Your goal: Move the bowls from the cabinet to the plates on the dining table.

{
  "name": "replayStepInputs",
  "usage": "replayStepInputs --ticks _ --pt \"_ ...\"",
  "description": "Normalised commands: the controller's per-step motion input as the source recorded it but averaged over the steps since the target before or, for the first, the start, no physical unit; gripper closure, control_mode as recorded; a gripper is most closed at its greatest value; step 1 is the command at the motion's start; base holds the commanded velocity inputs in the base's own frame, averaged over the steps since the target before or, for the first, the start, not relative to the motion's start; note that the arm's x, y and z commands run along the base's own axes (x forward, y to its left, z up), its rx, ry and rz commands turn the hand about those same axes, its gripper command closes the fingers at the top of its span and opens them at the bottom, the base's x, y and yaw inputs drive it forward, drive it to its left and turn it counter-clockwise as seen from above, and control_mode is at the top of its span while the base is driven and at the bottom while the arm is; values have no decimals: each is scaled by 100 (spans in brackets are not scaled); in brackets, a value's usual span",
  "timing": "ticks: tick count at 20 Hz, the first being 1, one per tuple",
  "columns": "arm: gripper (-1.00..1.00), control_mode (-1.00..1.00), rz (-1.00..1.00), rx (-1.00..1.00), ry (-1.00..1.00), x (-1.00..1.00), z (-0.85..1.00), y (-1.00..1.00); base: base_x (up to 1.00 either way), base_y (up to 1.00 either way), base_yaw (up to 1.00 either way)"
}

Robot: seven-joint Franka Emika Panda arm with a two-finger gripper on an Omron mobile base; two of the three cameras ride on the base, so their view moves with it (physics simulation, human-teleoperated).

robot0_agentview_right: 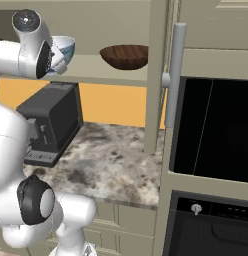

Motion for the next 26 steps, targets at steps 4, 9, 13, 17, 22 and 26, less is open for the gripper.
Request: replayStepInputs --ticks 4,9,13,17,22,26 --pt "100 -100 0 0 -15 -78 18 0 0 0 0" --pt "100 -100 0 3 -9 -89 25 0 0 0 0" --pt "100 -100 0 9 -1 -83 10 0 0 0 0" --pt "100 -100 0 11 5 -72 0 0 0 0 0" --pt "100 -100 -2 6 6 -55 -4 0 0 0 0" --pt "100 -100 -4 0 2 -56 -14 0 0 0 0"
